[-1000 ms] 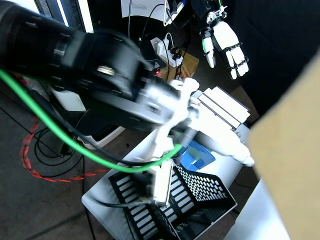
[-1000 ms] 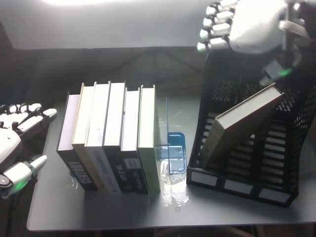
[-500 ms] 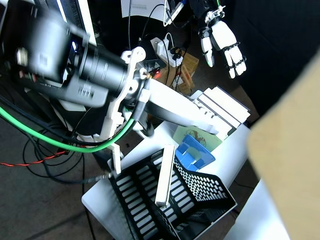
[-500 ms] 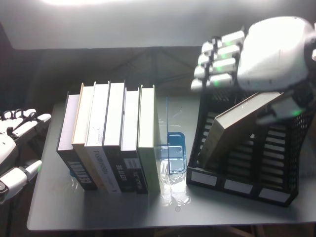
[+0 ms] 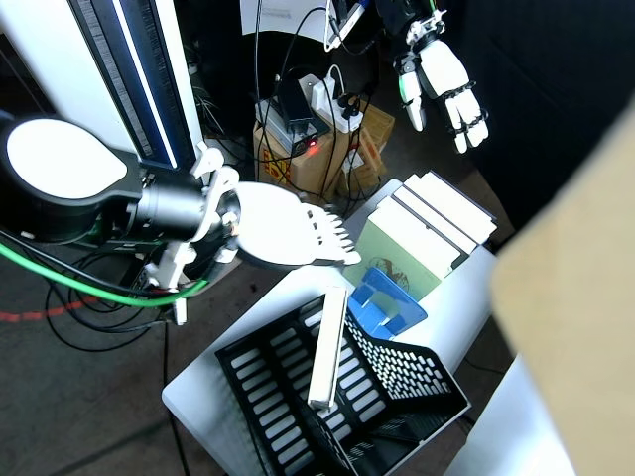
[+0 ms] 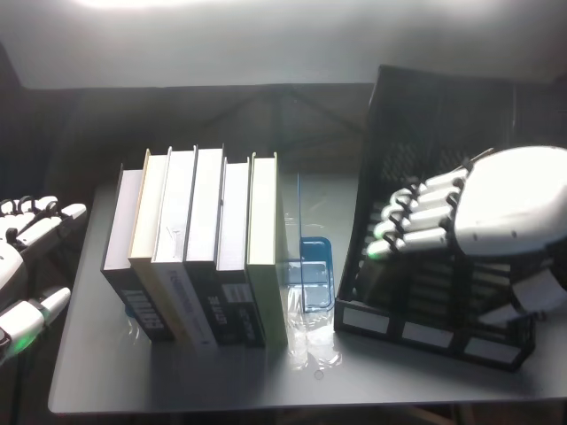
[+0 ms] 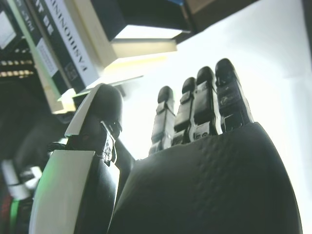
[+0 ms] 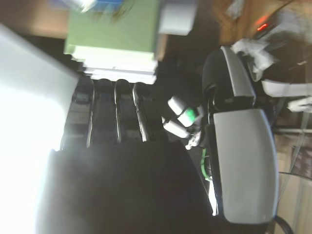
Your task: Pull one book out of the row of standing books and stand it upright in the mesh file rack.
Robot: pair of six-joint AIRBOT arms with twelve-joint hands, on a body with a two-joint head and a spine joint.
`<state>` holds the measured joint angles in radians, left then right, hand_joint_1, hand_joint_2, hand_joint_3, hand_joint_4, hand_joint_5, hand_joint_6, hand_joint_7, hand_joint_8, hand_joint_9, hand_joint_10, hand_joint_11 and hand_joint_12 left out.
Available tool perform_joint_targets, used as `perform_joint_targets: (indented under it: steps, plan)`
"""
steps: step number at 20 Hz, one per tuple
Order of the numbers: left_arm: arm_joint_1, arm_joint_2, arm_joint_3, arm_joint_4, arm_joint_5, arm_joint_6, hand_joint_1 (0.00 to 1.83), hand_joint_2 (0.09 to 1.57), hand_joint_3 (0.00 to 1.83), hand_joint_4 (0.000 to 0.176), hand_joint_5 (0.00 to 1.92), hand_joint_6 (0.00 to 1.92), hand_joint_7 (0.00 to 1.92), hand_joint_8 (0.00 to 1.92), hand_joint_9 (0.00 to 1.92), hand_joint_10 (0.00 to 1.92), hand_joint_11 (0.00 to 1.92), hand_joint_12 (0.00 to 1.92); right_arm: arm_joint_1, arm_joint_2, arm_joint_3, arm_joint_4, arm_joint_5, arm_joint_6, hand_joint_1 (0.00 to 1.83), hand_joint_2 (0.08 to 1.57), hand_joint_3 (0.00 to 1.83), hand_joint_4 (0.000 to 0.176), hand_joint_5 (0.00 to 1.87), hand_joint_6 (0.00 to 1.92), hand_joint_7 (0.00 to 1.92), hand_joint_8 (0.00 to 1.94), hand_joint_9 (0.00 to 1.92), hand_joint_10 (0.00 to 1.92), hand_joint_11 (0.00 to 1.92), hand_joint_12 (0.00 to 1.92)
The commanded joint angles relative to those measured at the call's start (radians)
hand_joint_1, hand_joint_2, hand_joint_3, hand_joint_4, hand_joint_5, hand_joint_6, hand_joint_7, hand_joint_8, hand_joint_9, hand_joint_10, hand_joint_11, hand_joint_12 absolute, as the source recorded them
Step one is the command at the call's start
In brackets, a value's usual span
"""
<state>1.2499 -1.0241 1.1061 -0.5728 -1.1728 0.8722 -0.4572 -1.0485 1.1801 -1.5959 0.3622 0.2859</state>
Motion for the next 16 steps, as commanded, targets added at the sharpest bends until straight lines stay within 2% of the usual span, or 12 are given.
perform_joint_targets:
  steps: [1,2,3,4,5,8,9,12,13,14,16]
  plan:
    - [0.001,0.006,0.001,0.000,-0.110,-0.002,0.58,1.47,0.00,0.085,0.08,0.00,0.00,0.00,0.00,0.00,0.00,0.00,-0.008,0.007,0.000,0.035,0.025,0.017,0.73,1.19,0.00,0.000,0.00,0.00,0.05,0.01,0.07,0.04,0.00,0.36]
    - [0.001,0.005,0.002,-0.001,-0.108,-0.002,0.58,1.47,0.00,0.084,0.09,0.00,0.00,0.00,0.00,0.00,0.00,0.00,-0.031,0.009,-0.001,0.042,0.038,0.033,0.73,1.20,0.00,0.000,0.00,0.00,0.06,0.00,0.09,0.05,0.00,0.39]
    - [0.001,0.004,0.001,-0.002,-0.107,-0.002,0.60,1.47,0.00,0.080,0.09,0.00,0.00,0.00,0.00,0.00,0.00,0.00,-0.050,0.010,-0.004,0.047,0.042,0.043,0.70,1.19,0.00,0.000,0.00,0.00,0.06,0.01,0.09,0.06,0.00,0.79]
    - [0.001,0.004,0.001,-0.002,-0.107,-0.002,0.60,1.47,0.00,0.084,0.08,0.00,0.00,0.00,0.00,0.00,0.00,0.00,-0.058,0.010,-0.005,0.047,0.043,0.049,0.69,1.19,0.00,0.000,0.01,0.00,0.07,0.01,0.12,0.07,0.00,1.00]
    - [0.001,0.003,0.001,-0.002,-0.106,-0.002,0.60,1.47,0.00,0.077,0.09,0.00,0.00,0.00,0.00,0.00,0.00,0.00,-0.080,0.010,-0.004,0.048,0.047,0.068,0.68,1.20,0.00,0.000,0.02,0.01,0.09,0.01,0.13,0.08,0.00,0.99]
    - [0.001,0.002,0.001,-0.002,-0.103,-0.001,0.58,1.47,0.00,0.078,0.08,0.00,0.00,0.00,0.00,0.00,0.00,0.00,-0.130,0.010,0.006,0.055,0.042,0.081,0.73,1.19,0.00,0.000,0.05,0.01,0.09,0.00,0.13,0.07,0.00,0.90]
    - [0.001,0.001,0.001,-0.003,-0.103,-0.001,0.59,1.47,0.00,0.075,0.09,0.00,0.00,0.00,0.00,0.00,0.00,0.00,-0.135,0.006,0.012,0.057,0.037,0.081,0.72,1.19,0.00,0.000,0.06,0.02,0.10,0.00,0.14,0.07,0.00,0.97]
    - [0.003,0.000,0.000,-0.004,-0.104,-0.001,0.60,1.47,0.00,0.067,0.09,0.00,0.00,0.00,0.00,0.00,0.00,0.00,-0.143,-0.029,0.071,0.032,-0.041,0.081,0.74,1.20,0.00,0.000,0.06,0.01,0.09,0.00,0.11,0.06,0.00,0.90]
    - [0.003,0.000,0.000,-0.004,-0.104,-0.001,0.60,1.47,0.00,0.063,0.09,0.00,0.00,0.00,0.00,0.00,0.00,0.00,-0.143,-0.045,0.097,0.016,-0.072,0.081,0.75,1.19,0.00,0.000,0.07,0.01,0.09,0.00,0.12,0.07,0.00,0.95]
    - [0.003,0.000,0.000,-0.004,-0.104,-0.001,0.60,1.47,0.00,0.064,0.09,0.00,0.00,0.00,0.00,0.00,0.00,0.00,-0.143,-0.054,0.110,0.004,-0.088,0.081,0.73,1.18,0.00,0.007,0.07,0.01,0.09,0.00,0.10,0.05,0.00,0.85]
    - [0.003,0.000,0.000,-0.004,-0.104,-0.002,0.60,1.47,0.00,0.064,0.09,0.00,0.00,0.00,0.00,0.00,0.00,0.00,-0.143,-0.079,0.146,-0.019,-0.128,0.081,0.73,1.18,0.00,0.012,0.07,0.01,0.09,0.00,0.10,0.05,0.00,0.81]
